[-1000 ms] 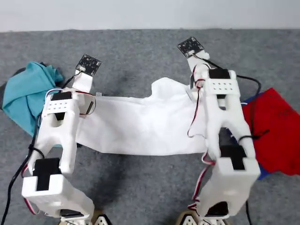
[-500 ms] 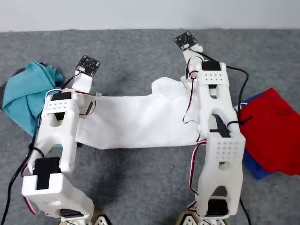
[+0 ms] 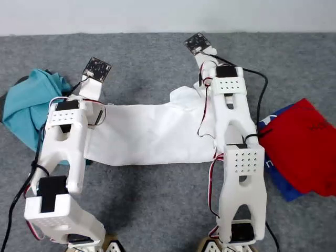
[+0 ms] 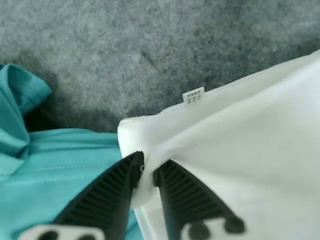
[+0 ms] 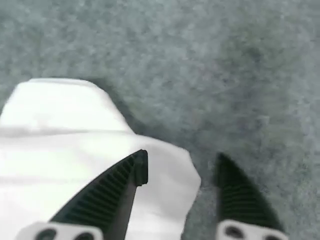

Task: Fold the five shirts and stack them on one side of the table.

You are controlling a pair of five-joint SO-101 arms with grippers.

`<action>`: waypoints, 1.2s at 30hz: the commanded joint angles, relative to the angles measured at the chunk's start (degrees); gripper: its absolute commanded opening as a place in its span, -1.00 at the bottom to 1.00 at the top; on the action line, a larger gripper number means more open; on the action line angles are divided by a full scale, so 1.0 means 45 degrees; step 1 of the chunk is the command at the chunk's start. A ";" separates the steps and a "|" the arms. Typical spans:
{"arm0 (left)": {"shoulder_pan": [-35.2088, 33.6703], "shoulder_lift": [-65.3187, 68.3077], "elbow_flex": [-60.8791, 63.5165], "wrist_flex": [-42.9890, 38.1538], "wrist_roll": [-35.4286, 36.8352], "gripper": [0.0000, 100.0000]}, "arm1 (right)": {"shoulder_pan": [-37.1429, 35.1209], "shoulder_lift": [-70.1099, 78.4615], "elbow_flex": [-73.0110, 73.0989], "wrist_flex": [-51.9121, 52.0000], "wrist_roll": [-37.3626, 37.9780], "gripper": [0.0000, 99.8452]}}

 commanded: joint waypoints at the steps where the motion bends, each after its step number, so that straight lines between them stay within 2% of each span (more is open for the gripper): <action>1: -0.0215 -0.0527 -0.0576 -0.0293 -0.0137 -0.97 | -0.0068 -0.0303 -0.0508 0.0166 0.0137 -0.26; 5: -0.0742 -0.0567 -0.1006 -0.0957 -0.0039 -0.97 | 0.0127 -0.0557 -0.1231 0.1201 0.0156 -0.22; 10: -0.0801 -0.1055 -0.3038 0.1856 0.0156 -0.95 | 0.1065 -0.1104 -0.3634 0.4034 0.0156 -0.22; 13: -0.0723 -0.1231 -0.4484 0.3302 0.0723 -0.82 | 0.1553 -0.1182 -0.5392 0.5499 0.0293 -0.22; 16: -0.0723 -0.0938 -0.4952 0.3692 0.0996 -0.70 | 0.1690 -0.1026 -0.6466 0.7121 0.0821 -0.22; 19: -0.0801 -0.0860 -0.5031 0.4103 0.1035 -0.70 | 0.1495 -0.1104 -0.6818 0.8567 0.0781 -0.22; 24: -0.0762 -0.1328 -0.5578 0.6212 0.0957 -0.69 | 0.1651 -0.2178 -0.5411 0.8527 0.0234 -0.22; 27: -0.0821 -0.1348 -0.5851 0.6799 0.0918 -0.69 | 0.1631 -0.3272 -0.3556 0.8488 0.0234 -0.22; 36: -0.0684 -0.0313 -0.5851 0.5607 0.0703 -0.68 | 0.1631 -0.5245 0.0918 0.8469 0.0234 -0.22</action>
